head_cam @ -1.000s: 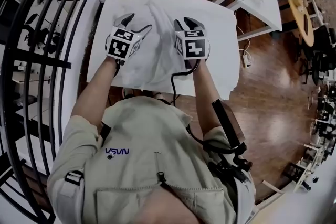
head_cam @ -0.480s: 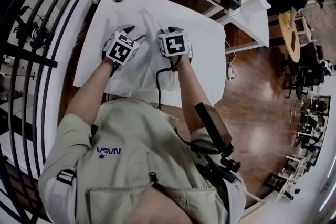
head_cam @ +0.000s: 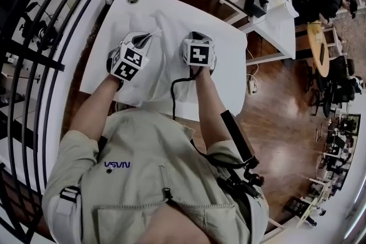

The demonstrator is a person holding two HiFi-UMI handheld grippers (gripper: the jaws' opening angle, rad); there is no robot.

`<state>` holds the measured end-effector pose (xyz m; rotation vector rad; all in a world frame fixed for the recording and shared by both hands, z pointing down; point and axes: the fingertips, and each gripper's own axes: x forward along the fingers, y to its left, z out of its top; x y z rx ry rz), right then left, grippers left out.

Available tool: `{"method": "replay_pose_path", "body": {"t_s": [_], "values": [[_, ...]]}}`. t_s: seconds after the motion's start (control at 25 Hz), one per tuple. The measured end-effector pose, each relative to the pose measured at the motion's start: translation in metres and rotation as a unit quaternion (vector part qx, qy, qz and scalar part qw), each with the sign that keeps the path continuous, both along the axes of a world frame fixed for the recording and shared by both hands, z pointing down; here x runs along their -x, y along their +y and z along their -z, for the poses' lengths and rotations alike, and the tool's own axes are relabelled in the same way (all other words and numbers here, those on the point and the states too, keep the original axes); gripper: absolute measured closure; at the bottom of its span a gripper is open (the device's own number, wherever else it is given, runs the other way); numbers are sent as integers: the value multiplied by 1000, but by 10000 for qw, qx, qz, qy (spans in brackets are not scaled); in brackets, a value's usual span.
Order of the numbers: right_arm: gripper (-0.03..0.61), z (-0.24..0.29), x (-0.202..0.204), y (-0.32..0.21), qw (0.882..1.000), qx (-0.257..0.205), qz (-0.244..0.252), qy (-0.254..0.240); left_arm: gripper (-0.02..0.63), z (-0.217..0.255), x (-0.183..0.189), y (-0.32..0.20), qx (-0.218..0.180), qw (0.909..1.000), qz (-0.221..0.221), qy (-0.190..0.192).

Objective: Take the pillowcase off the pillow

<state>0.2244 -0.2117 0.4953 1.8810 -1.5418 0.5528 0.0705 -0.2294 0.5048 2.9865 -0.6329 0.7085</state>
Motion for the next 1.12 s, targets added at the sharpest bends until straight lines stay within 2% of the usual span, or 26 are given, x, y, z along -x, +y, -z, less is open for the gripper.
{"method": "replay_pose_path", "body": {"t_s": [0.16,0.28,0.44,0.56,0.68,0.8,0.92,1.0,1.12], "values": [[574,20,-42,17,9968,-499,-605,123,598,28,15,-10,-208,9991,180,331],[574,30,-75,34,9927,-682,-988,125,598,47,24,-18,-326,9971,349,595],[575,32,-104,58,9855,-797,-1500,-27,598,51,37,-32,-159,9944,571,872],[575,27,-110,67,9816,-830,-1720,-75,598,41,46,-40,1,9929,712,951],[574,17,-107,65,9828,-728,-1698,35,598,20,49,-46,266,9918,884,887],[574,3,-95,54,9896,-463,-1357,140,597,-9,38,-49,669,9912,901,708],[568,-2,-80,43,9953,-236,-891,308,586,-17,20,-42,357,9973,532,354],[540,-4,-78,43,9958,-289,-828,254,533,-11,17,-41,270,9982,407,354],[454,5,-73,45,9953,-591,-763,-19,380,-2,23,-38,395,9977,277,482]]}}
